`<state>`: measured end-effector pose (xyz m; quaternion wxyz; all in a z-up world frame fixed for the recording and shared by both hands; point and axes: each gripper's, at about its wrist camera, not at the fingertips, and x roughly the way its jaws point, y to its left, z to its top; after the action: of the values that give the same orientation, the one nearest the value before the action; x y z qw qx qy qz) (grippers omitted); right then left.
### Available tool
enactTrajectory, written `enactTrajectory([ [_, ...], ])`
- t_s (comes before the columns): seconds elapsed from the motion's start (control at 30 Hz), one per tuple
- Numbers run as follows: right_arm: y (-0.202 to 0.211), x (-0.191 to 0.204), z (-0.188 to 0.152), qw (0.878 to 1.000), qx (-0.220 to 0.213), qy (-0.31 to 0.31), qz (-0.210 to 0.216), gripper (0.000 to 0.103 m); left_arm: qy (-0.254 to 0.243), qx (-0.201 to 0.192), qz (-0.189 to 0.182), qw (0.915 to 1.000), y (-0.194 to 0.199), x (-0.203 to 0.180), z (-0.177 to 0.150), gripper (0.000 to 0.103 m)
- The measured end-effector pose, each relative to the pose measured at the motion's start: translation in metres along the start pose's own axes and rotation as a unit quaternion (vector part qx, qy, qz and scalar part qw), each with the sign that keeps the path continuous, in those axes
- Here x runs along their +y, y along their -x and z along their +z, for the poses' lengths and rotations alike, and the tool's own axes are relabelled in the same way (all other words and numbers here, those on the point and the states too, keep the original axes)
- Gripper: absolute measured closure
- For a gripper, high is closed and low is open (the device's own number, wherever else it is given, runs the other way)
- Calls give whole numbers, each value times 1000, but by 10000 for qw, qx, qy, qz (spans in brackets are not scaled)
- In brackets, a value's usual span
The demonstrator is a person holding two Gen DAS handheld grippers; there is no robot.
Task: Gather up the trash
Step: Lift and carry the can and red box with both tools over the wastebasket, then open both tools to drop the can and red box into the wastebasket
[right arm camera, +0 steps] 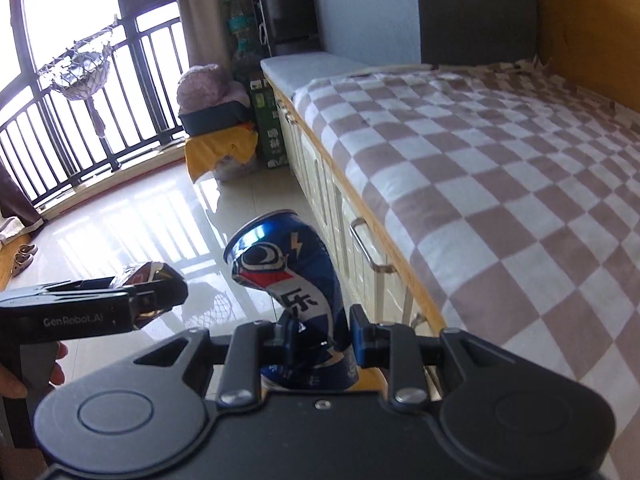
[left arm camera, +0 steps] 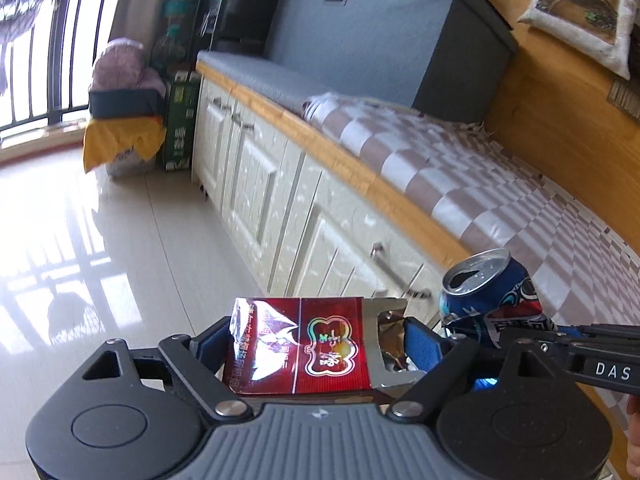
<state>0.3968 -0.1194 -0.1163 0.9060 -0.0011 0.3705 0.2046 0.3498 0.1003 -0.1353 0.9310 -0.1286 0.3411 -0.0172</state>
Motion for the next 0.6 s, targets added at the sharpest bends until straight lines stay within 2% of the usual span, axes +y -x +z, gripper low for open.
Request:
enactTrajectory([
  [0.27, -49, -1, -18, 9979, 650, 32, -71, 75, 211, 504, 62, 9985, -36, 19, -13, 15],
  [0.6, -131, 27, -39, 9854, 1633, 409, -263, 75, 395, 1226, 54, 9917, -70, 47, -23, 15],
])
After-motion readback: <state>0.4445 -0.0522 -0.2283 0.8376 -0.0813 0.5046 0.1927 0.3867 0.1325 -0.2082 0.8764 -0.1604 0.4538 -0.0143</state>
